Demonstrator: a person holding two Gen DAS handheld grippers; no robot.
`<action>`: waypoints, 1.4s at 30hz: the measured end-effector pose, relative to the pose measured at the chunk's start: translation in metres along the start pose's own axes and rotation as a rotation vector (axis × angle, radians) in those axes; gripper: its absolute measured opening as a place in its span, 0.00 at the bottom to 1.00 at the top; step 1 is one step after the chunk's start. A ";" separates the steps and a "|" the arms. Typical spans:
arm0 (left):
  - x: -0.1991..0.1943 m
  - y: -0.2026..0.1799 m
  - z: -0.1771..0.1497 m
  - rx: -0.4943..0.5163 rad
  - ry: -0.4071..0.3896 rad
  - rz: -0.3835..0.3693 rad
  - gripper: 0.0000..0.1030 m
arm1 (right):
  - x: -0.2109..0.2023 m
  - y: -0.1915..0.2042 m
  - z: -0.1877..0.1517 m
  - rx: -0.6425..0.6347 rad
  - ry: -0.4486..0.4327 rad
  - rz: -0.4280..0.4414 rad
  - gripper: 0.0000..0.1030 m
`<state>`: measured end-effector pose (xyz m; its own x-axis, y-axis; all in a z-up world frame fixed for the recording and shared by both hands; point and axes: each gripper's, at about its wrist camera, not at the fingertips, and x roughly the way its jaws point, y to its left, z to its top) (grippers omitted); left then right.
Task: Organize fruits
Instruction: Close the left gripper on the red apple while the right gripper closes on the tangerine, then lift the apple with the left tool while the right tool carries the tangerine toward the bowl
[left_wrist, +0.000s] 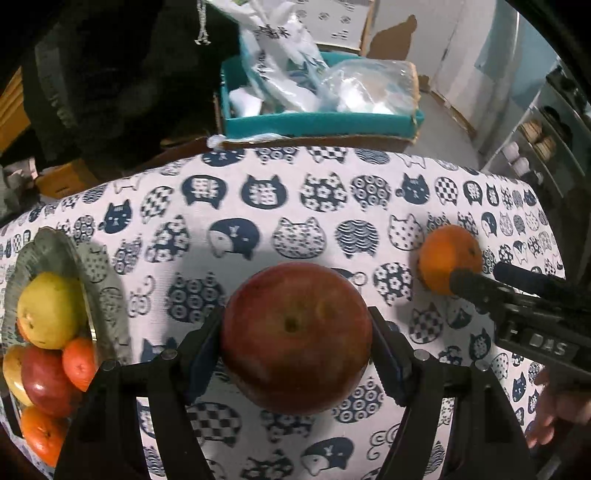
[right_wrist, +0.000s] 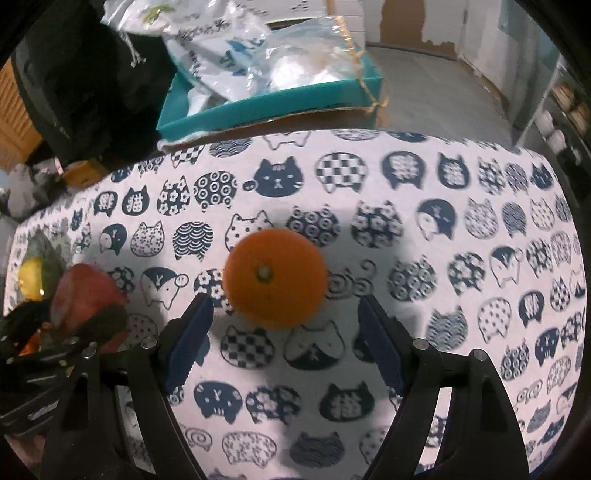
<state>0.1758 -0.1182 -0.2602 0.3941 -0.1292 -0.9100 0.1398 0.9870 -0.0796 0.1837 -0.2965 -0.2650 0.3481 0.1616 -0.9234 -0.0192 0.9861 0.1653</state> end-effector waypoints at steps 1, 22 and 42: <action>-0.001 0.003 0.000 -0.002 -0.001 -0.001 0.73 | 0.004 0.002 0.001 -0.008 0.005 -0.008 0.77; -0.026 0.027 0.001 -0.032 -0.046 -0.029 0.73 | 0.027 0.016 0.003 -0.053 0.008 -0.085 0.63; -0.092 0.044 -0.010 -0.048 -0.151 -0.024 0.73 | -0.062 0.049 -0.001 -0.084 -0.120 -0.084 0.63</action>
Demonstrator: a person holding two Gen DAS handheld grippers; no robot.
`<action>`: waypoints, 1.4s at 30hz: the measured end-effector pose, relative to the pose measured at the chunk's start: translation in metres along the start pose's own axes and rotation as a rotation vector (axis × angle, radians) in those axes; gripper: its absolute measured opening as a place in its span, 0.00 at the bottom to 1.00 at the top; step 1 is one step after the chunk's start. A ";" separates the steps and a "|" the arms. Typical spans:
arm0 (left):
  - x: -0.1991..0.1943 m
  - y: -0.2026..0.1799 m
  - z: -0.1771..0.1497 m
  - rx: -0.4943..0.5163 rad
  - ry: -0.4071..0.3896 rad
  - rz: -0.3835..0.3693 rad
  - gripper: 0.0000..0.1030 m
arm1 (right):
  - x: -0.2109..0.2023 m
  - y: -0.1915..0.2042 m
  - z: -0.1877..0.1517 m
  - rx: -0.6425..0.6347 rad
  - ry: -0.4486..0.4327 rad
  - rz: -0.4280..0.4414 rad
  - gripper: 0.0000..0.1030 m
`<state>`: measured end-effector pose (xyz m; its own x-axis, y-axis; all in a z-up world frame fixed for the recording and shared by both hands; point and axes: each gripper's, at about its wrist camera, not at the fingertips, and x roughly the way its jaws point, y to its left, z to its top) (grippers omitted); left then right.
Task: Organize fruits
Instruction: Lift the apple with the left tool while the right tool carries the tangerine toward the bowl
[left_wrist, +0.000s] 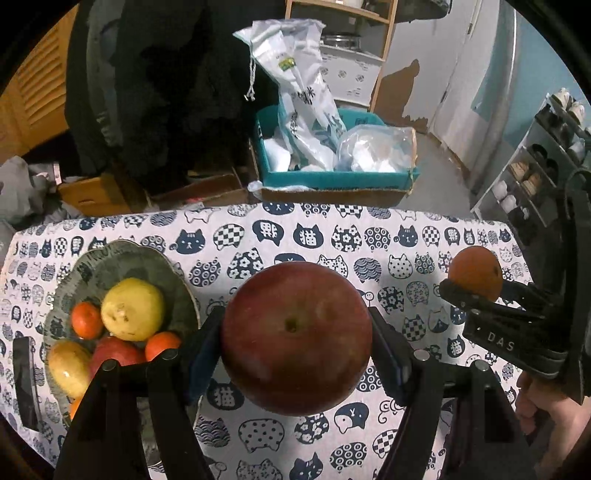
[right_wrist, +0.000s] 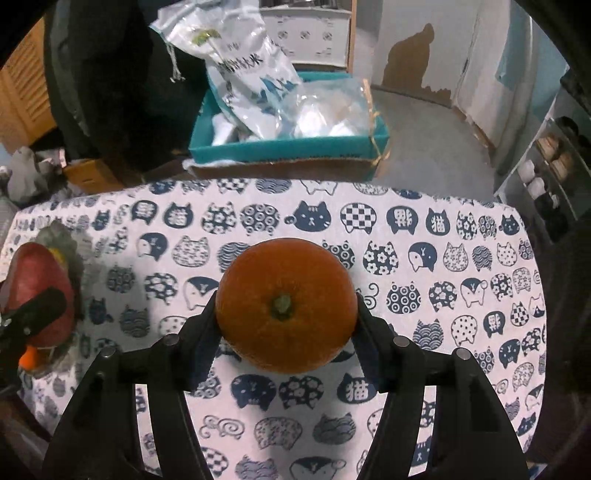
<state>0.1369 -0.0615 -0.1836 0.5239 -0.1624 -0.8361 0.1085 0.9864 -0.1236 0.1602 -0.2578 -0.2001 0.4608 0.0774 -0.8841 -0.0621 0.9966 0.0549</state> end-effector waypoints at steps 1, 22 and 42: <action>-0.004 0.002 0.000 -0.002 -0.006 0.001 0.73 | -0.005 0.003 -0.001 -0.005 -0.007 0.003 0.63; -0.078 0.049 -0.008 -0.031 -0.119 0.060 0.73 | -0.074 0.078 0.007 -0.123 -0.118 0.087 0.63; -0.096 0.138 -0.023 -0.161 -0.138 0.150 0.73 | -0.072 0.175 0.022 -0.256 -0.132 0.180 0.63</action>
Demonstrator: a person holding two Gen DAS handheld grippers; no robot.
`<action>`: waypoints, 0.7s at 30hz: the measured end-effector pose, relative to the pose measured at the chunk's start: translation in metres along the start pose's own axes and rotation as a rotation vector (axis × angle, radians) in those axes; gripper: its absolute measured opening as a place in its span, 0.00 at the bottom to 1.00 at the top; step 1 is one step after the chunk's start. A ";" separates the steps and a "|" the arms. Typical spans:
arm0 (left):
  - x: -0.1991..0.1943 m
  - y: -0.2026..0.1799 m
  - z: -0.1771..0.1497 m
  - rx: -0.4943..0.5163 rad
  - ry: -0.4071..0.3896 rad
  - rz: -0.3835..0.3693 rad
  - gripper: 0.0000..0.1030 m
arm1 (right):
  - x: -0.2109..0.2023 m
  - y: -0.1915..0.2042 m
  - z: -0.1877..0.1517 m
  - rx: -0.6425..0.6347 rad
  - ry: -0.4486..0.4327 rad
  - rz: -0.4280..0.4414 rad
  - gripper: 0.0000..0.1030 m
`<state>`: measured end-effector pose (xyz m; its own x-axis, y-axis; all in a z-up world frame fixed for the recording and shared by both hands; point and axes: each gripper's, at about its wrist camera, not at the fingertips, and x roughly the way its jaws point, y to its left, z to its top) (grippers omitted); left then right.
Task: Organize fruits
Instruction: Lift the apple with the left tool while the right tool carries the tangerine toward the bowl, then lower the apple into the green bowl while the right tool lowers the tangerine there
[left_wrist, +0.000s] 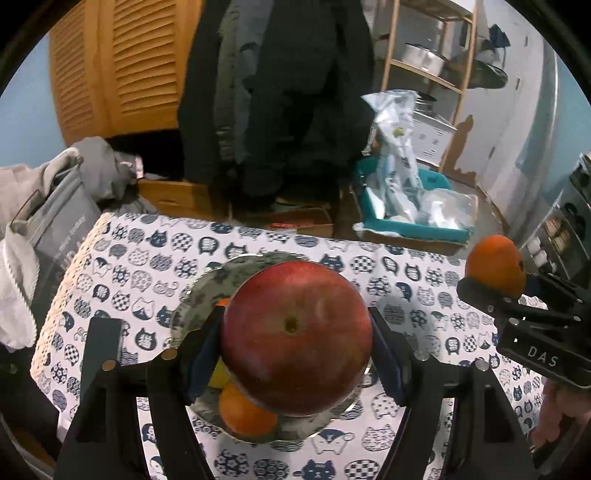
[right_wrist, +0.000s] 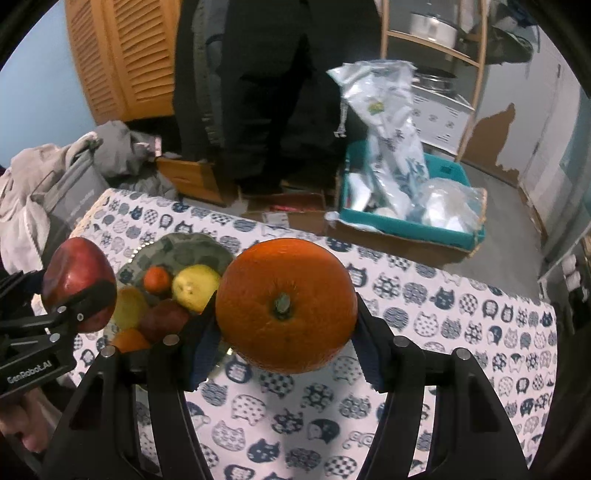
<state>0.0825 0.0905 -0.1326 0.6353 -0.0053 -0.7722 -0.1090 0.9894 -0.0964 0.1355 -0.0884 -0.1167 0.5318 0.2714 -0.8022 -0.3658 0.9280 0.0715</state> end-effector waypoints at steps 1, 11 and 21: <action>0.001 0.005 0.000 -0.009 0.002 0.002 0.73 | 0.001 0.004 0.001 -0.005 0.000 0.005 0.63; 0.020 0.041 -0.006 -0.050 0.043 0.022 0.73 | 0.024 0.043 0.012 -0.058 0.022 0.048 0.63; 0.058 0.056 -0.013 -0.088 0.126 0.019 0.73 | 0.048 0.055 0.009 -0.068 0.068 0.054 0.63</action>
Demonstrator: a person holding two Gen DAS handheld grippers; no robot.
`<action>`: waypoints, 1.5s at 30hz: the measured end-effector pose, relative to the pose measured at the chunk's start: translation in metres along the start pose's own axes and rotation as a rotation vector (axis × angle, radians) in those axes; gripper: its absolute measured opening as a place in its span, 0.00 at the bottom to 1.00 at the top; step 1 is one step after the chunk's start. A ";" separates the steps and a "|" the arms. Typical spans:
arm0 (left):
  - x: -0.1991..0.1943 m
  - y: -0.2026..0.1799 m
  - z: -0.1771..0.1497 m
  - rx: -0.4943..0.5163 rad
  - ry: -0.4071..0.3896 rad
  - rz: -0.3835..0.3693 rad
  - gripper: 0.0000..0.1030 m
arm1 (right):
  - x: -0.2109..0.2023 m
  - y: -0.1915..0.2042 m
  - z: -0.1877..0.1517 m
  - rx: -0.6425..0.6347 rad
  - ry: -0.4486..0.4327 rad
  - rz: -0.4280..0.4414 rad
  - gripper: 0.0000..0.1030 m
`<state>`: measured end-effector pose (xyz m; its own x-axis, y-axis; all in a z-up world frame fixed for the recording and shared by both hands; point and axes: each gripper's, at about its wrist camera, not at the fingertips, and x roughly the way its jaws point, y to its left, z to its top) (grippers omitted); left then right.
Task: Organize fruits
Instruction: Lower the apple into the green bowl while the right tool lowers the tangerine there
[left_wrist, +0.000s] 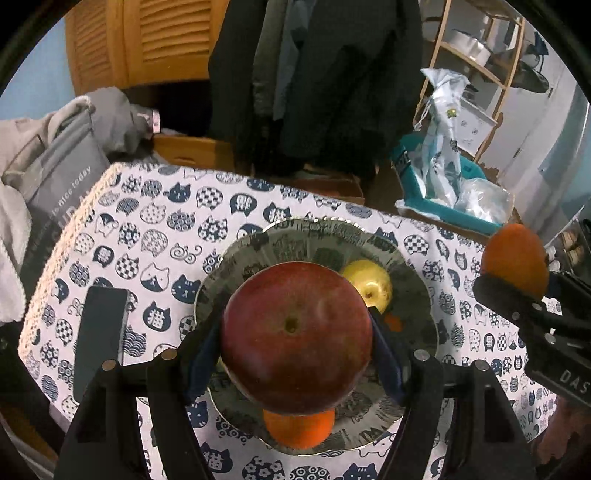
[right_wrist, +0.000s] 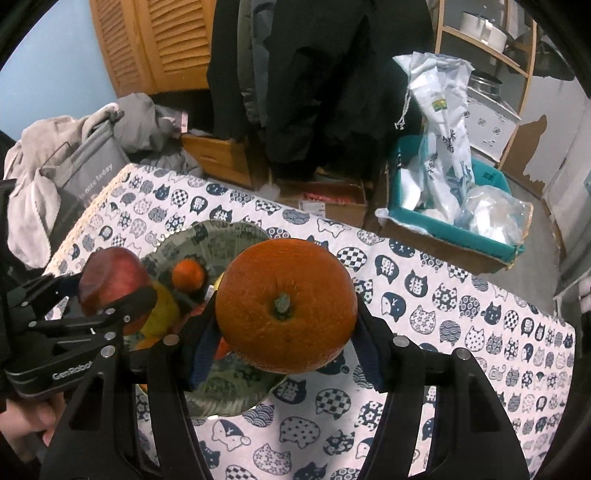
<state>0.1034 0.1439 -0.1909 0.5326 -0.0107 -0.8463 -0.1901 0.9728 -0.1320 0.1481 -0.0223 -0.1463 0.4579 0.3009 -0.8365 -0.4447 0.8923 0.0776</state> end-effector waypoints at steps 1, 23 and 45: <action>0.004 0.002 0.000 -0.005 0.009 -0.001 0.73 | 0.001 0.000 0.000 0.001 0.003 0.000 0.63; 0.039 -0.002 -0.002 0.005 0.079 -0.010 0.77 | 0.014 -0.010 0.000 0.030 0.026 0.011 0.63; -0.002 0.022 -0.017 -0.026 0.050 0.066 0.80 | 0.022 0.004 -0.013 0.015 0.069 0.079 0.63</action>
<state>0.0840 0.1618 -0.2013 0.4766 0.0415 -0.8781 -0.2458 0.9654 -0.0877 0.1464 -0.0164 -0.1717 0.3677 0.3471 -0.8627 -0.4658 0.8717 0.1522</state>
